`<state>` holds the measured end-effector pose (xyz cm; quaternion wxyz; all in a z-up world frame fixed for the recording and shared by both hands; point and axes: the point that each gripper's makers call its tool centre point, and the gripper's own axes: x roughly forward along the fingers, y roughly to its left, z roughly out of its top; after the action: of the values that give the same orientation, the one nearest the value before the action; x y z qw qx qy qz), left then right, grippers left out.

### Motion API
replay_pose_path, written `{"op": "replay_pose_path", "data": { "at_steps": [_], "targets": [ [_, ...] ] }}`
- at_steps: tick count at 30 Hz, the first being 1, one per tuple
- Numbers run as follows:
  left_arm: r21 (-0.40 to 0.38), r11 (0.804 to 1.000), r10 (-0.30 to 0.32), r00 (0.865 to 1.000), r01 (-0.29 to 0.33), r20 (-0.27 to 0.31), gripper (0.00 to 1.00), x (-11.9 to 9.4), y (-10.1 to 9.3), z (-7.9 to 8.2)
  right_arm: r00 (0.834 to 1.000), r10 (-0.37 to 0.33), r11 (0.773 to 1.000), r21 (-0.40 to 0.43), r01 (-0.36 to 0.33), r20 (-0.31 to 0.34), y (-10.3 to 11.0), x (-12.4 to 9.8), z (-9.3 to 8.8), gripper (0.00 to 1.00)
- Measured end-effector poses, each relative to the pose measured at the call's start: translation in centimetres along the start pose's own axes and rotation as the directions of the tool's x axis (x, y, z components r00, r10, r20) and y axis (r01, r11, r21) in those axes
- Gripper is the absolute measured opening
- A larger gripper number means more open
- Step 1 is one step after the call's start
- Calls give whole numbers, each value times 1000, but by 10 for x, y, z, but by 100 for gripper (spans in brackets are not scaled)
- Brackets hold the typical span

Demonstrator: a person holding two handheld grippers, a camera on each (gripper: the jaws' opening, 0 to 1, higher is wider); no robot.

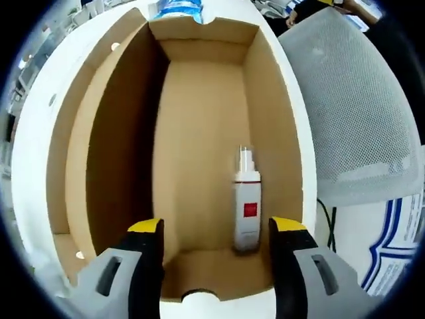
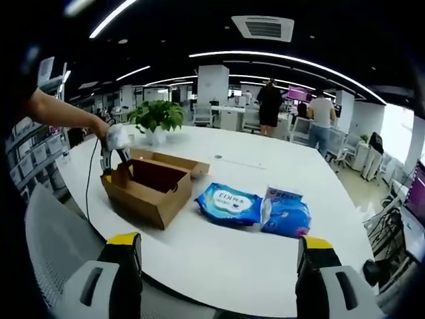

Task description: Operate the shoe box by opening the lid, removing the specified soft item, and placing it in the target area until the item is outside and the box remains undamaged.

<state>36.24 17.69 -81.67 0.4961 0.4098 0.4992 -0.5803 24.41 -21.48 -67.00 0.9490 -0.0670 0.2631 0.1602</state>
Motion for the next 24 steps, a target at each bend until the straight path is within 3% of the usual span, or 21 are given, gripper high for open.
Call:
{"op": "replay_pose_path", "data": {
  "at_steps": [11,24],
  "targets": [
    [-1,1000,-16,1000,16,-8,61,11,1,-6,1000,3,1000,14,-3,-12,4,5,0,96],
    [-82,997,13,998,-9,56,56,24,1,-3,1000,18,1000,7,-18,-10,8,11,3,96]
  ]
}}
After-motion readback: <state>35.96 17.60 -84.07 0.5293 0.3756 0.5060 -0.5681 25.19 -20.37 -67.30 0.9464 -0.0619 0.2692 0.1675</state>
